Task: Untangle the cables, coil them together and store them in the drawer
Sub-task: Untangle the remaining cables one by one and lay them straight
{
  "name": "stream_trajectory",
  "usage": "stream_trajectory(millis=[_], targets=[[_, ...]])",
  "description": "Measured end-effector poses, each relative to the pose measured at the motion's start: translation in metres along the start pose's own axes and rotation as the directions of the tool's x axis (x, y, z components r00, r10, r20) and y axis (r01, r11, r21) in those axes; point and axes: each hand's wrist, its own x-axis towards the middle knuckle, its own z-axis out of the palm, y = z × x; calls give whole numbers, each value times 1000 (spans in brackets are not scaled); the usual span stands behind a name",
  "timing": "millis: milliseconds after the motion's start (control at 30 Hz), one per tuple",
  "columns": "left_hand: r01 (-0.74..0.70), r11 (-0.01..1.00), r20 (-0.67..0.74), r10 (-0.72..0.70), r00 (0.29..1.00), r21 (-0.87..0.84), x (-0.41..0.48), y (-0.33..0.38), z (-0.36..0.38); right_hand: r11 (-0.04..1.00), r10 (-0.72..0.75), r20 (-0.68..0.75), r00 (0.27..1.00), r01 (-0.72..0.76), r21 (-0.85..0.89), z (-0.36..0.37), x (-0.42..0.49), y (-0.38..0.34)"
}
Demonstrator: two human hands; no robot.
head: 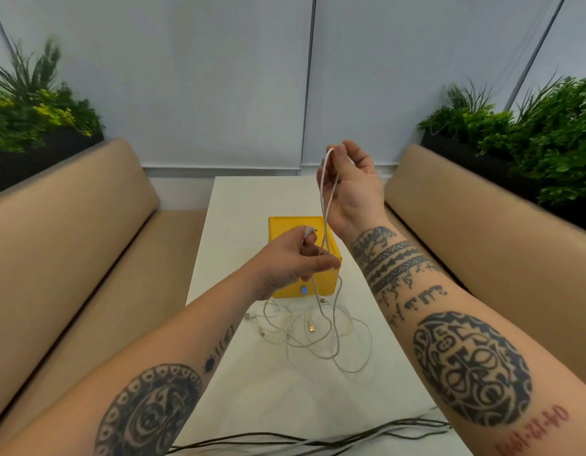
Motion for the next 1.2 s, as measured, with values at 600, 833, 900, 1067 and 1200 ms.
stream_trajectory(millis=[600,833,900,1067,1200], targets=[[-365,855,-559,110,822,-368,26,30,-68,-9,763,32,646,61,-998,-181,-49,84],[-309,888,-692,-14,722,-340,23,9,-85,-109,568,0,823,75,-991,-197,-42,103],[-225,936,-719,-42,694,-272,23,3,-90,-244,526,-35,850,111,-963,-208,-35,104],[149,983,-685,-184,705,-111,20,-33,-95,-409,542,-110,833,147,-901,-232,-21,102],[362,931,-659,-307,686,-56,15,-66,-92,-526,510,-227,830,92,-845,-248,-13,104]])
